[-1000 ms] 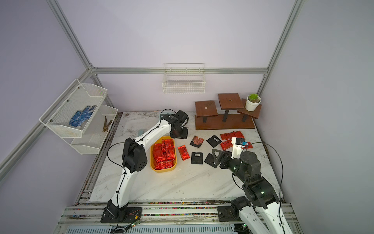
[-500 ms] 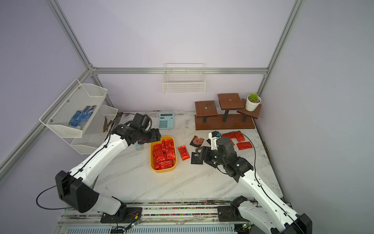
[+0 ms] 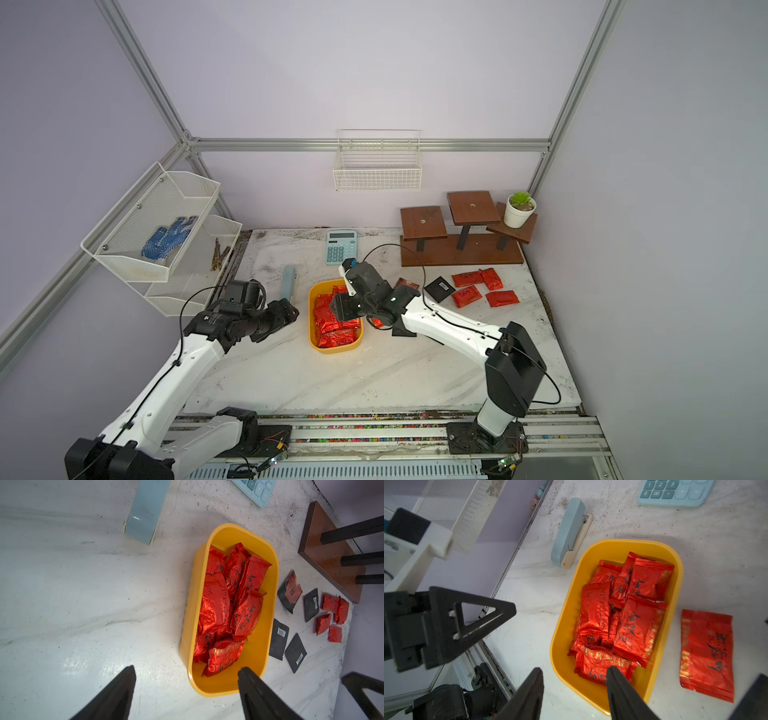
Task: Take the tea bags out of the storage box
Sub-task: Pick up the tea bag from the storage box.
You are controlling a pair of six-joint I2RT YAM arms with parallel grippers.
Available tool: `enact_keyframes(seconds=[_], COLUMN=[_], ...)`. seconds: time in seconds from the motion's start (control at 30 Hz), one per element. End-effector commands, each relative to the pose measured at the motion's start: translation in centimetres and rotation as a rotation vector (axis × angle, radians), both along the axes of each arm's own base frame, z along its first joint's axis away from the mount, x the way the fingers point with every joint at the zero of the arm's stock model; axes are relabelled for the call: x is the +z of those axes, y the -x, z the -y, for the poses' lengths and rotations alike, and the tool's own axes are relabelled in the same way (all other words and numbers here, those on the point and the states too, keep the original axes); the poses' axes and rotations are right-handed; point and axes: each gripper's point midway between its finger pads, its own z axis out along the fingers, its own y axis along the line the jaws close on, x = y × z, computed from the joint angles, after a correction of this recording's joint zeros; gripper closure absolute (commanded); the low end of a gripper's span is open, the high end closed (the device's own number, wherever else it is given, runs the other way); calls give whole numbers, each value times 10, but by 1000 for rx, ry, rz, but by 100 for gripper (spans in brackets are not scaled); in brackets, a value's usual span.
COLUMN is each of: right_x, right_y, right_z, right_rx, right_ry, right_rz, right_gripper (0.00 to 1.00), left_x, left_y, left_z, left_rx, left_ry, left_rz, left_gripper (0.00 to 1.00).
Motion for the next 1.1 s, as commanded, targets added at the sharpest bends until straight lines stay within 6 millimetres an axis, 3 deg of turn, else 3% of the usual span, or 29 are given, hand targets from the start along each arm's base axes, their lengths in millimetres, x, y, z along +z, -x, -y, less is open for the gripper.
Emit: enact_keyframes(seconds=[0.0,0.23,0.33,0.53,0.9,1.07], right_x=[-17,-59,-79,-106,-137,-149], right_y=[-8,-23,-29,-35,-37,-35], right_z=[-17,-54,-56,-56,-58,-61], right_rx=[45,75,68,59,61,60], right_ry=[85,236,312,400,477,487], right_rz=[2,8,16,12,4,-15], right_gripper=[45,36,28,25,25,30], left_x=[11,5,1,-4,-9,-8], left_y=[4,24,29,36,39,39], left_z=[1,-10,-10,-10,-8,-7], left_rx=[27,78,80,79,68,65], left_ry=[88,117,125,131,142,143], left_rz=[63,82,75,69,59,60], left_gripper=[18,16,16,15,14,14])
